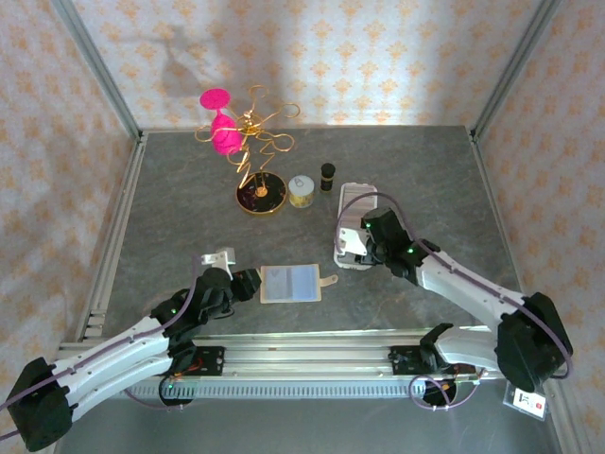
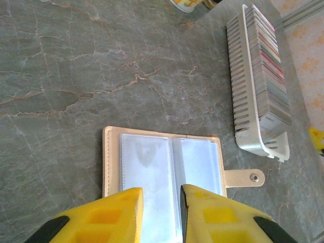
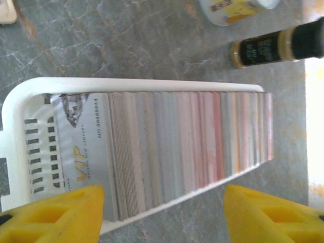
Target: Put the credit cards into the card holder
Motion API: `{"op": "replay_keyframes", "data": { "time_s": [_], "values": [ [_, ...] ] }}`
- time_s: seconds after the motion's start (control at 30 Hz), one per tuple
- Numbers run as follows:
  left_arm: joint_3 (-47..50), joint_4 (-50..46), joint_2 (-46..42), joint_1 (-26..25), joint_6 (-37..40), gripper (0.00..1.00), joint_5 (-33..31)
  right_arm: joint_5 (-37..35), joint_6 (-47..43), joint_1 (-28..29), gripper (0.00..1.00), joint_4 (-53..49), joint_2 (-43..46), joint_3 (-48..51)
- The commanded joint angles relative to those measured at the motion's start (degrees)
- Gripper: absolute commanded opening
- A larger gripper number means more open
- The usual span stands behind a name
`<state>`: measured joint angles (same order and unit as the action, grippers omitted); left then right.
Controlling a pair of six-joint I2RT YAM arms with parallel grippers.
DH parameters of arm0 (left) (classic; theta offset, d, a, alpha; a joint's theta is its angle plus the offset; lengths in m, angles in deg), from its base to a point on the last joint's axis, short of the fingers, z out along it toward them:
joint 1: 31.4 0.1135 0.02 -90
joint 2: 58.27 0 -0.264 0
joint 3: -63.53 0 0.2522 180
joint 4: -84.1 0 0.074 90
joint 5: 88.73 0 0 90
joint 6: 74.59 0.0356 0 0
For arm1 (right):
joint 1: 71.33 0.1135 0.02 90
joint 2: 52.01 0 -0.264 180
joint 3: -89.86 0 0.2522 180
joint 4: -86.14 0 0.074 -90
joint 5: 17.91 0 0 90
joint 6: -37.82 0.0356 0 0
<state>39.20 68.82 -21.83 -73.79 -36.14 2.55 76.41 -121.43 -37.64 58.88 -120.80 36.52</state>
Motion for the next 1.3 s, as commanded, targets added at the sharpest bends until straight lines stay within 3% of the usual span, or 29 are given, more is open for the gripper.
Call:
{"op": "replay_keyframes", "data": {
  "time_s": [0.0, 0.37, 0.6, 0.73, 1.27],
  "values": [
    [0.98, 1.84, -0.85, -0.33, 0.84, 0.27, 1.23, 1.64, -2.37, -0.37, 0.63, 3.31, -2.94, 0.30],
    [1.51, 2.01, -0.79, -0.26, 0.66, 0.27, 1.27, -0.92, -4.29, -0.38, 0.61, 5.82, -12.08, -1.91],
    [1.67, 2.75, 0.20, -0.30, 0.75, 0.26, 1.88, -3.31, -5.31, -0.38, 0.41, 6.03, -13.05, -2.31],
    [1.95, 3.43, 0.66, -0.28, 0.58, 0.24, 2.23, -2.92, -5.50, -0.38, 0.39, 4.86, -11.14, -2.03],
    [2.39, 4.52, 1.79, -0.36, -0.13, 0.22, 2.76, -3.81, -5.67, -0.38, 0.12, 3.94, -6.66, -1.02]
  ]
}}
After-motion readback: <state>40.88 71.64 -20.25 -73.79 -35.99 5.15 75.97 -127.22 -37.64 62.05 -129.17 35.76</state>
